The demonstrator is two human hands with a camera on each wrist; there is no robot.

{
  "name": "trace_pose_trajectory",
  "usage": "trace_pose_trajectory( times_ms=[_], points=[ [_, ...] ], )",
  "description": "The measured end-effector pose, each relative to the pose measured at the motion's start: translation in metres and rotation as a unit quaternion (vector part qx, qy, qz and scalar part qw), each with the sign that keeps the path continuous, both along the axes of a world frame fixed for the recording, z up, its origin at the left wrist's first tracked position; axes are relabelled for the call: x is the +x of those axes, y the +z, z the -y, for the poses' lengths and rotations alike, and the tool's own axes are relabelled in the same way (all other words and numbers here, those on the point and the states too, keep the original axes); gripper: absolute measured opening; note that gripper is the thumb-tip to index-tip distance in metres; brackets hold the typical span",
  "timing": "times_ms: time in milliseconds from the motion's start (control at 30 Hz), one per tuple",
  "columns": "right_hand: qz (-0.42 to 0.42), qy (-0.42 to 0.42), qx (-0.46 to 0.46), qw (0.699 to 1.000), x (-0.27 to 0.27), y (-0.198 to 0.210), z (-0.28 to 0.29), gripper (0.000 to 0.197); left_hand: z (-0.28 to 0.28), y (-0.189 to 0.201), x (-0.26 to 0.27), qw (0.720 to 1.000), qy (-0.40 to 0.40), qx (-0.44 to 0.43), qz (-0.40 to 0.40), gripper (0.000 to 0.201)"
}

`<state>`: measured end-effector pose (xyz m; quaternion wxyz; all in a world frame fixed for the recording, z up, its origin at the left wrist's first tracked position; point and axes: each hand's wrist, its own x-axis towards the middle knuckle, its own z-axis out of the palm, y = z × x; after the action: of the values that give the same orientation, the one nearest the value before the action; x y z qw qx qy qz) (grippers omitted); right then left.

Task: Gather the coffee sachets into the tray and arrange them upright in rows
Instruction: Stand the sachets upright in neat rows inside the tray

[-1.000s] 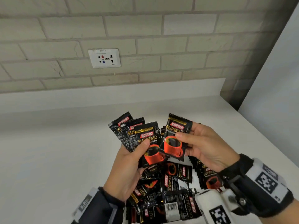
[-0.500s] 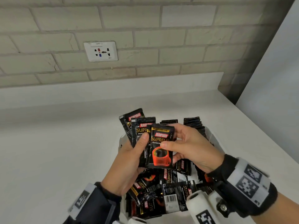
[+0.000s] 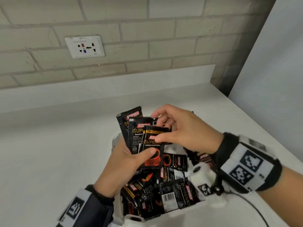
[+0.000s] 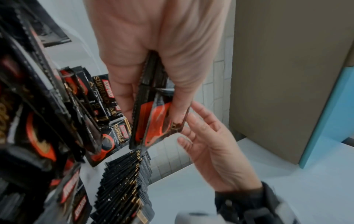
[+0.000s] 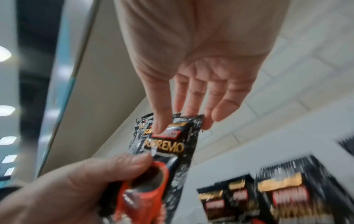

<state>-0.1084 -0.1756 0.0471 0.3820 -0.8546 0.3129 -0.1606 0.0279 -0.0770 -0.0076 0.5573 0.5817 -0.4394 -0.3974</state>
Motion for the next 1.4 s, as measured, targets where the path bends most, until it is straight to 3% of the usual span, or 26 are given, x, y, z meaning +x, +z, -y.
trace_pose_trajectory(
  times_ms=[133,367,533,633,733,833,933,1000,1100,1200,1400],
  points=[
    [-0.078,0.051,-0.078,0.993,0.009,0.021,0.011,0.028,0.004,0.004,0.001,1.0,0.008,-0.013,-0.011,0.033],
    [-0.172,0.078,-0.1,0.977,0.015,0.025,0.047,0.02,0.001,0.008,0.026,0.99,0.085,-0.032,-0.105,0.034],
    [-0.323,0.064,-0.175,0.928,0.023,0.005,0.065,0.027,-0.008,0.005,0.042,0.983,0.108,-0.045,-0.144,0.028],
    [-0.369,0.072,-0.209,0.903,0.035,-0.011,0.067,0.023,-0.011,0.001,0.042,0.981,0.111,-0.045,-0.149,0.028],
    [-0.392,0.087,-0.23,0.886,0.046,-0.021,0.063,0.021,-0.013,0.0,0.04,0.984,0.094,-0.053,-0.138,0.048],
    [-0.421,0.103,-0.271,0.86,0.052,-0.029,0.059,0.021,-0.013,-0.002,0.042,0.983,0.104,-0.044,-0.146,0.034],
    [-0.443,0.11,-0.317,0.831,0.055,-0.032,0.06,0.009,-0.013,-0.004,0.043,0.984,0.099,-0.027,-0.142,0.028],
    [-0.452,0.108,-0.33,0.822,0.055,-0.031,0.061,0.007,-0.014,-0.004,0.043,0.984,0.101,-0.023,-0.146,0.03],
    [-0.464,0.105,-0.34,0.811,0.053,-0.031,0.061,0.01,-0.014,-0.005,0.042,0.985,0.089,-0.02,-0.143,0.048],
    [-0.468,0.098,-0.343,0.808,0.052,-0.032,0.061,0.003,-0.011,-0.007,0.04,0.984,0.092,-0.023,-0.149,0.028],
    [-0.469,0.096,-0.359,0.801,0.052,-0.033,0.061,0.012,-0.01,-0.006,0.035,0.985,0.082,-0.017,-0.151,0.021]
  ],
)
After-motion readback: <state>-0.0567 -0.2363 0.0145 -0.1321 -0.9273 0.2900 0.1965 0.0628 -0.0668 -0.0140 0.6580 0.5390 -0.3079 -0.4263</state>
